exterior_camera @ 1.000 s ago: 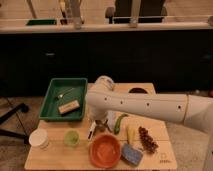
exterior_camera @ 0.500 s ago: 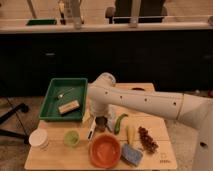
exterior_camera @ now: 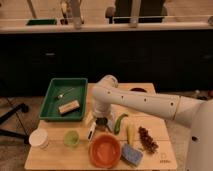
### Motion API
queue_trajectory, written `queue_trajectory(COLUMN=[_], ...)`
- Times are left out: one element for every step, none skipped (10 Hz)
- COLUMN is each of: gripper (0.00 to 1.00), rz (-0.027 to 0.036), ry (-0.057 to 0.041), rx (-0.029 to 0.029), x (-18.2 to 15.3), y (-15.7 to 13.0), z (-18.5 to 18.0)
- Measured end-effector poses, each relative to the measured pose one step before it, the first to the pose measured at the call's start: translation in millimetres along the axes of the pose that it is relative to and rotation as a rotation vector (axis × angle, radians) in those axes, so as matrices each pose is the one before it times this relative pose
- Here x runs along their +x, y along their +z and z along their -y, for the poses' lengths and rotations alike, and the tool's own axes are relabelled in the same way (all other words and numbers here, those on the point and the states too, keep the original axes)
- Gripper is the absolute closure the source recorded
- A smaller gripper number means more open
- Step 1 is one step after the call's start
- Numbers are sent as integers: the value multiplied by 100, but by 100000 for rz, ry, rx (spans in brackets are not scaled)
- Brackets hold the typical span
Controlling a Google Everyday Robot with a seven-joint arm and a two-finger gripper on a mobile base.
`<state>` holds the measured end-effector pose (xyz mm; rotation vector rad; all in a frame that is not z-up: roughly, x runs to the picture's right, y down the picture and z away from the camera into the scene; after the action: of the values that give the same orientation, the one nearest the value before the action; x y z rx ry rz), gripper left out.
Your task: Stack cups on top of each other
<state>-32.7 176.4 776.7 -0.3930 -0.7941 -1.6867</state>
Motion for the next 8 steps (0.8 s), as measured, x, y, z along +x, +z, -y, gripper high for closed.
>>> queue_trajectory(gripper=[20, 20, 20, 20, 20, 20, 20, 20], rz=[898, 408, 451, 641, 187, 211, -162, -206], ry=[62, 193, 310, -49, -95, -220, -85, -34], rx=[-252, -217, -232, -298, -80, -107, 28, -67], x=[-13, -4, -31, -62, 14, 51, 127, 61], y=[412, 188, 187, 175, 104, 157, 75, 15], z=[-250, -239, -271, -78, 23, 52, 49, -37])
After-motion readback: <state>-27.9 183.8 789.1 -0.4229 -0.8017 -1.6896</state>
